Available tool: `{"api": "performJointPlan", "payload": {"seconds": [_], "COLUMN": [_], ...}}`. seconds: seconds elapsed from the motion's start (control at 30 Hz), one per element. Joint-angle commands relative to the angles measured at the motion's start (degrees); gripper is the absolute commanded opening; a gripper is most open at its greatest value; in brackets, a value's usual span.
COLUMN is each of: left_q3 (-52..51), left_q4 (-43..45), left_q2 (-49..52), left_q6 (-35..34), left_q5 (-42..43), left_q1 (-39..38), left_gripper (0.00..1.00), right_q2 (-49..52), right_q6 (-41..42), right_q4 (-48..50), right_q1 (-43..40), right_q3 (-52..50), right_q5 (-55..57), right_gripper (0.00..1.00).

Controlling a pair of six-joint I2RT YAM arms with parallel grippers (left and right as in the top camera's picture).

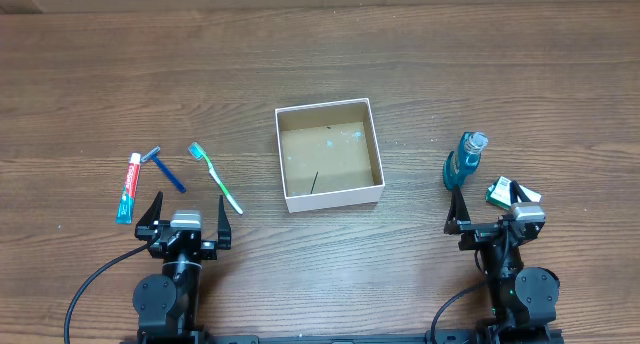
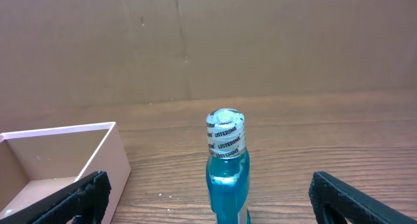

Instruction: Pack container

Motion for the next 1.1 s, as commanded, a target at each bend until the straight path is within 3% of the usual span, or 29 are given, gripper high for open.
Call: {"api": "performJointPlan", "payload": {"seconds": [0.0,0.73,0.93,1.07], "left_q3": [-0.3,-0.3,-0.2,6.3], "left_q4": [0.2,0.2,0.5,-5.6], "left_q2": [-0.7,-0.7,-0.7,-0.5], "left_q6": [0.9,1.0,-6.3,-10.0], "left_q5": [1.0,0.8,0.8,0.8], "left_q1": [0.6,0.6,0.6,0.6], "left_gripper": [1.00,1.00,1.00,1.00], "right_q2": [-0.3,-0.3,-0.3,0.0], "right_q6": [-0.2,-0.2,5.2,7.5], "right_q4": [0.5,2.5,4.7,2.8], "right_q1": [0.3,0.2,0.2,0.2], "right_q3": [-0.6,-0.6,-0.6,2.1], "right_q5": [-0.1,-0.1,-1.8,-1.8], "right_gripper": [1.00,1.00,1.00,1.00]}}
